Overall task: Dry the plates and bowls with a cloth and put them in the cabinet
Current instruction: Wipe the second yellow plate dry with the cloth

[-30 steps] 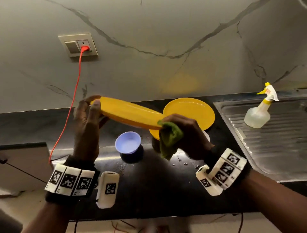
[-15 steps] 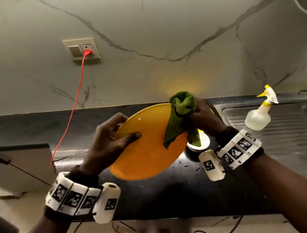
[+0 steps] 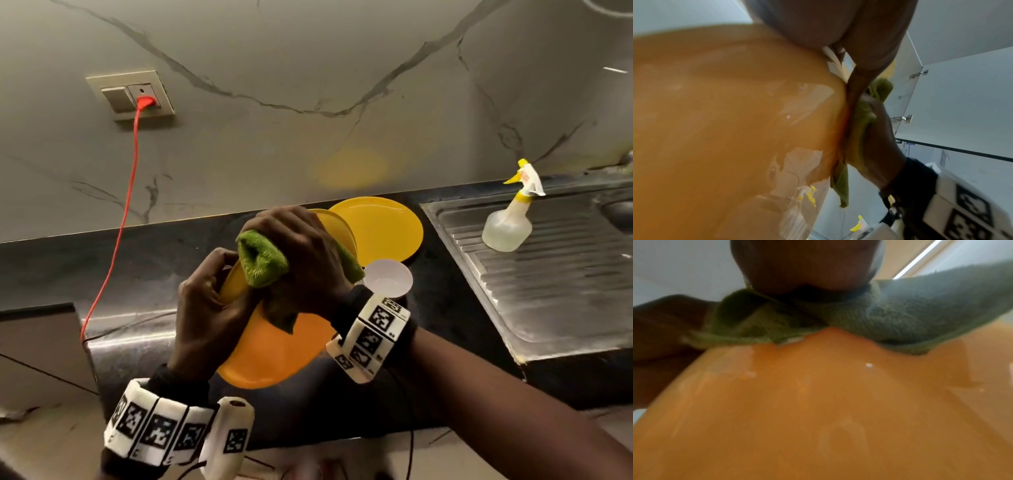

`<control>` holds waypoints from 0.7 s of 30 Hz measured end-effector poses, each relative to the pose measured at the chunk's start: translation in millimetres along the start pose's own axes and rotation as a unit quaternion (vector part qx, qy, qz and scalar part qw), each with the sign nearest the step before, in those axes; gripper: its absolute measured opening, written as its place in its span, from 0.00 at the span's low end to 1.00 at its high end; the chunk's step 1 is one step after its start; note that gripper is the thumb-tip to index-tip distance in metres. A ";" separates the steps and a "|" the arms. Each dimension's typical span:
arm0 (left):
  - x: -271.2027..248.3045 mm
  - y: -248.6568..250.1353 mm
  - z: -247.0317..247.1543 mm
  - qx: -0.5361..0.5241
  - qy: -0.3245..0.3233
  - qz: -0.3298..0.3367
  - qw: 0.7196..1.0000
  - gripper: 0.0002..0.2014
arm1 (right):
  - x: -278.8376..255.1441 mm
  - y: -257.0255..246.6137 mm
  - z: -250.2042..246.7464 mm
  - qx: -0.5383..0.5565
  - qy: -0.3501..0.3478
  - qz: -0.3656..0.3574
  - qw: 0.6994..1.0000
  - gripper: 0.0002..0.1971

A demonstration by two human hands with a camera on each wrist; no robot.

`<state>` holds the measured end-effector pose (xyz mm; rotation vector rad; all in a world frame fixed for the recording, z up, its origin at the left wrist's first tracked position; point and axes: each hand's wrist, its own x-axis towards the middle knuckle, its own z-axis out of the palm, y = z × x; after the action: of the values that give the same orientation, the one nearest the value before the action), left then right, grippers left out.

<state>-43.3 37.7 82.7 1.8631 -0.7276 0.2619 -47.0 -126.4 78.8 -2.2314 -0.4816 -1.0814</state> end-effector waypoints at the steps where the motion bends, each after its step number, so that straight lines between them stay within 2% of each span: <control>1: -1.8 0.5 -0.9 -0.002 0.005 -0.004 1.000 0.13 | 2.0 4.4 -1.6 -0.011 0.018 0.017 1.000 0.17; 4: -8.5 -1.8 -4.7 -0.031 0.010 -0.029 0.999 0.15 | -0.6 23.8 -5.5 -0.041 0.094 0.073 0.992 0.15; 6: -14.2 -5.7 -8.4 -0.032 0.007 -0.032 0.999 0.15 | -11.4 35.8 -7.8 0.002 0.114 0.155 0.981 0.16; 8: -17.2 -8.3 -12.2 -0.029 0.007 -0.033 0.999 0.15 | -25.2 44.2 -8.2 0.075 0.127 0.273 0.951 0.15; 9: -17.2 -9.1 -13.8 -0.032 0.008 -0.038 0.999 0.15 | -30.0 47.6 -7.5 0.118 0.130 0.332 0.927 0.10; 10: -17.0 -9.7 -15.2 -0.036 0.009 -0.046 0.998 0.15 | -32.8 49.8 -7.4 0.144 0.131 0.379 0.905 0.06; 11: -16.2 -9.7 -16.8 -0.043 0.006 -0.054 0.998 0.16 | -33.0 51.1 -8.9 0.137 0.130 0.394 0.899 0.07; 14: -10.9 -7.1 -20.6 -0.072 -0.029 -0.079 0.994 0.22 | -23.7 55.7 -13.6 0.055 0.111 0.319 0.940 0.14; 16: -5.2 -5.7 -19.4 -0.043 -0.072 -0.080 0.993 0.24 | -13.1 51.1 -15.5 0.014 0.107 0.262 0.959 0.14; 19: 6.4 -4.6 -12.2 0.006 -0.120 -0.061 0.991 0.22 | -4.3 26.6 -7.6 -0.031 0.082 0.107 0.990 0.15; 21: 13.3 -2.4 -8.8 -0.006 -0.119 -0.035 0.992 0.19 | -1.8 7.0 -0.3 -0.047 0.043 0.045 0.997 0.16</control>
<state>-30.1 41.4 91.1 1.9238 -0.8212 -0.0121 -44.4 -132.0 74.9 -2.2537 -0.2962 -1.1690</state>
